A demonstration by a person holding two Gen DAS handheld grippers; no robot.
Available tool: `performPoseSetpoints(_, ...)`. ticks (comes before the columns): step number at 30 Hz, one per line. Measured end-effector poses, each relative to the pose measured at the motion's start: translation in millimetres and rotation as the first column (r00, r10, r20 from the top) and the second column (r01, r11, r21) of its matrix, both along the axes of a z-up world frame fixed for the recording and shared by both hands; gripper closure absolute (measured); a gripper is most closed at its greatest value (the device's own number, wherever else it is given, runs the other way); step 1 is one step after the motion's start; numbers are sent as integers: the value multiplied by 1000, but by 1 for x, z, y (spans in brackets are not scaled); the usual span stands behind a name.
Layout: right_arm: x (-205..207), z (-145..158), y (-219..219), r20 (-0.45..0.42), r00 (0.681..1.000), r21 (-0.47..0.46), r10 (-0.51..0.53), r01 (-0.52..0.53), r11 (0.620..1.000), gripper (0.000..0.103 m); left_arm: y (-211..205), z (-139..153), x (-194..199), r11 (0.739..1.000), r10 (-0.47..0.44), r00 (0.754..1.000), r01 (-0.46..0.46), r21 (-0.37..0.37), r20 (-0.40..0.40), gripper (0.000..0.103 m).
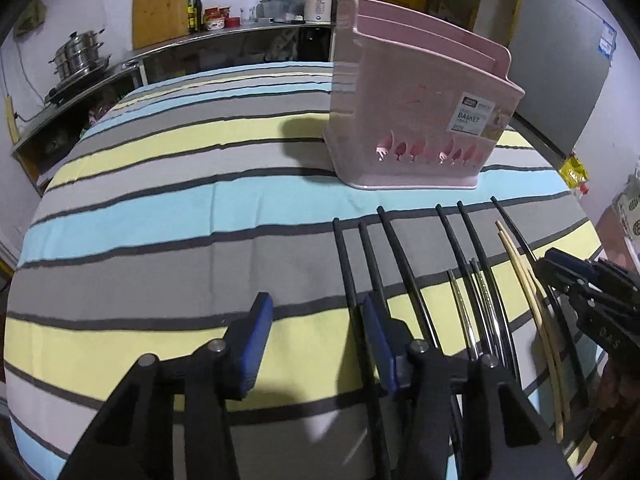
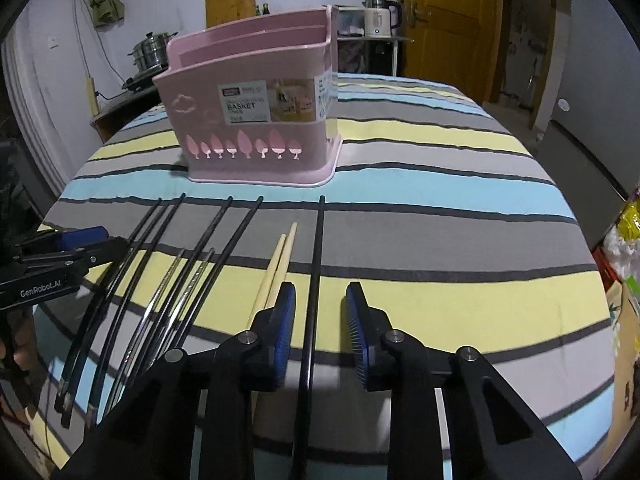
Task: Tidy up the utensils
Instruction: 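Lower the right tool onto a black chopstick and close it while the left tool grasps another black chopstick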
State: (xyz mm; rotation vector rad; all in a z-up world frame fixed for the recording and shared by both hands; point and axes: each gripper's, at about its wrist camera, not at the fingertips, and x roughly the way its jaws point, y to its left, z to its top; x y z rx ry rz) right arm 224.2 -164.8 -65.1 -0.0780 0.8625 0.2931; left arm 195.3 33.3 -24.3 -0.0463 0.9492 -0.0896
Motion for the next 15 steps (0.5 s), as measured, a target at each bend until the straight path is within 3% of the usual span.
performPoseSetpoints(11, 24, -3, 10, -39, 999, -32, 1, -2, 999, 80, -18, 0, 13, 995, -48, 998, 51, 87, -29, 60)
performPoseSetpoints(13, 28, -2, 12, -45, 999, -40, 0, -2, 999, 85, -19, 1, 17, 995, -52, 998, 54, 81, -35, 64)
performPoseSetpoints(15, 31, -2, 13, -52, 999, -37, 2, -4, 999, 93, -21, 2, 19, 995, -58, 998, 61, 77, -39, 75)
